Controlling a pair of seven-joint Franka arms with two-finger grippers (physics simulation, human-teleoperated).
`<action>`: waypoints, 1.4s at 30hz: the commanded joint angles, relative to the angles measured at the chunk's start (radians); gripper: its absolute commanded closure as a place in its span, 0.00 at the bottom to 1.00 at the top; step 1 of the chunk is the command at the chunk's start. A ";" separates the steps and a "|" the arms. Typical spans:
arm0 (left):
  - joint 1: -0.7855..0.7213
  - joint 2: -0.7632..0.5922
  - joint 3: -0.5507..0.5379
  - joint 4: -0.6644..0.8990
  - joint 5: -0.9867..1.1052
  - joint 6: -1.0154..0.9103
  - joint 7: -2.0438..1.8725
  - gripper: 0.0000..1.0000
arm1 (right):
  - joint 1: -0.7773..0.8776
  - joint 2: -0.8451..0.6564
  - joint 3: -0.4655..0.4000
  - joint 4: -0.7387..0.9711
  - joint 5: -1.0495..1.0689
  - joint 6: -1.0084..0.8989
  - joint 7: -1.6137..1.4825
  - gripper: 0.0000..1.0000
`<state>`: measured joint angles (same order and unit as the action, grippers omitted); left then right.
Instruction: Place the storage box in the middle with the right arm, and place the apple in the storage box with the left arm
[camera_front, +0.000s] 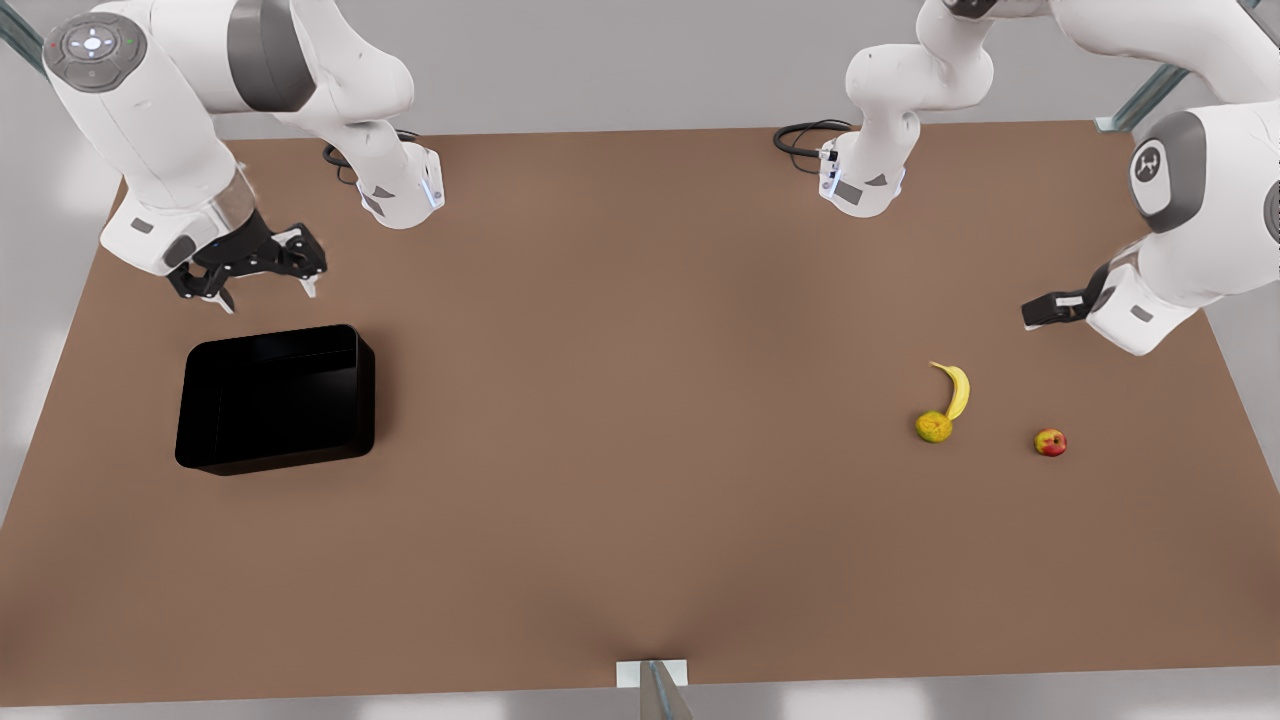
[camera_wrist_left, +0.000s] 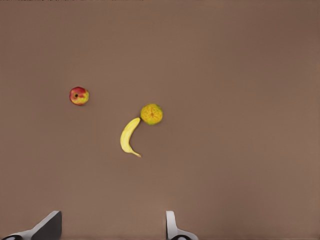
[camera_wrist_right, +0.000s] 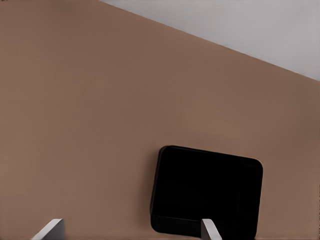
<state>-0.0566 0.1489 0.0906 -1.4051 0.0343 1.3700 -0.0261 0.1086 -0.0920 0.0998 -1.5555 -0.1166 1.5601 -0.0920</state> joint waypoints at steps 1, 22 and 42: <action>0.001 0.000 0.000 0.000 -0.013 0.000 0.000 0.00 | 0.006 0.000 0.000 0.000 0.000 0.000 0.000 0.00; 0.146 0.321 0.009 -0.018 -0.033 0.397 0.250 0.00 | 0.000 0.149 0.000 -0.845 -0.002 0.848 0.226 0.00; 0.279 0.213 0.008 -0.473 -0.033 0.690 0.236 0.00 | -0.099 0.296 -0.066 -0.824 -0.012 0.966 -0.003 0.00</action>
<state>0.2380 0.3657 0.0981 -1.8776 0.0013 2.0587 0.2067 0.0058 0.2143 0.0337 -2.3756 -0.1289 2.5340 -0.0951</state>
